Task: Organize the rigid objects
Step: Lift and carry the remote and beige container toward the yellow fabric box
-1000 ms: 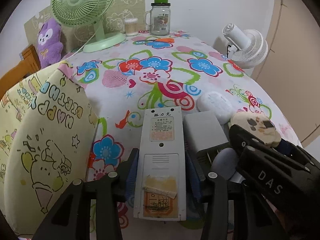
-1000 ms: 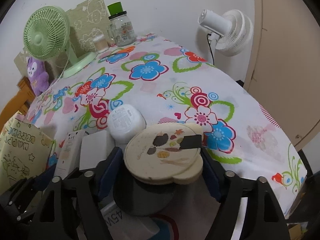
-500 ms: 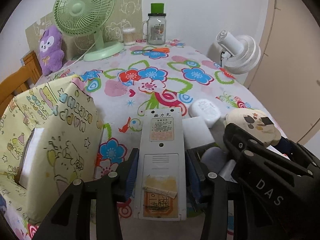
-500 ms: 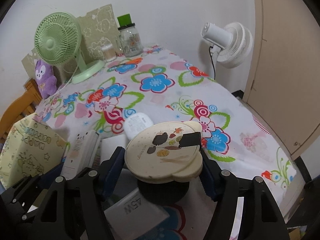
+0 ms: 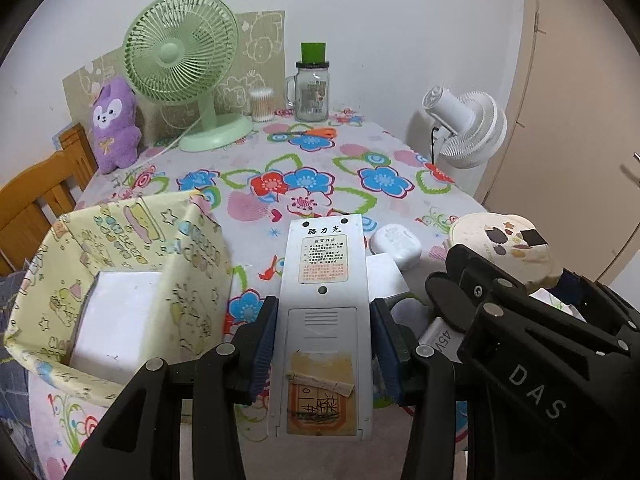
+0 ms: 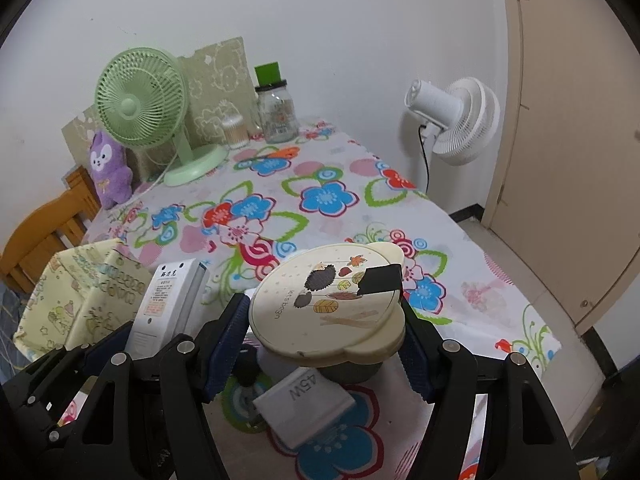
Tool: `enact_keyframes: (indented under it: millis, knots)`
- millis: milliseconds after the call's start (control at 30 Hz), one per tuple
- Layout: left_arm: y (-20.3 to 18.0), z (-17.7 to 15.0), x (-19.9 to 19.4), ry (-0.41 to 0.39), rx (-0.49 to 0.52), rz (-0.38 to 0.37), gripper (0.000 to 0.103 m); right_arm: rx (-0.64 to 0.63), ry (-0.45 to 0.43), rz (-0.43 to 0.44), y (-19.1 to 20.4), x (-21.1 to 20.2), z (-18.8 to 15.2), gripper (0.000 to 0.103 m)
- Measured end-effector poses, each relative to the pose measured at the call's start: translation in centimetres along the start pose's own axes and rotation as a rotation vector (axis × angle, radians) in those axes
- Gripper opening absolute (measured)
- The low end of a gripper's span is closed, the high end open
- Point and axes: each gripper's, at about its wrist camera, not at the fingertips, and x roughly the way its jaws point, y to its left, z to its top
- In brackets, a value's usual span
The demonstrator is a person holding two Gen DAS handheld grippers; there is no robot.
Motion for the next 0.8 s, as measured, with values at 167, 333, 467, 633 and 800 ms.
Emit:
enact_keyframes:
  millis: [167, 333, 467, 633, 800]
  knots:
    - [0.3, 0.2, -1.6, -0.018, 0.009, -0.003, 0.047, -0.010, -0.023, 0.004, 0.9, -1.6, 0.3, 0.072]
    - [0.7, 0.4, -3.0, -0.038, 0.019, 0.001, 0.047, -0.016, -0.041, 0.007, 1.7, -3.0, 0.6, 0.072]
    - [1.2, 0.6, -4.2, -0.057, 0.029, 0.006, 0.047, -0.025, -0.058, 0.008, 2.4, -4.2, 0.8, 0.072]
    - [2.2, 0.8, -5.3, -0.068, 0.035, 0.011, 0.047, -0.039, -0.071, 0.017, 3.6, -5.2, 1.0, 0.072]
    - [3.5, 1.1, -5.9, -0.073, 0.045, 0.025, 0.047, -0.053, -0.073, 0.034, 5.1, -5.6, 1.3, 0.072]
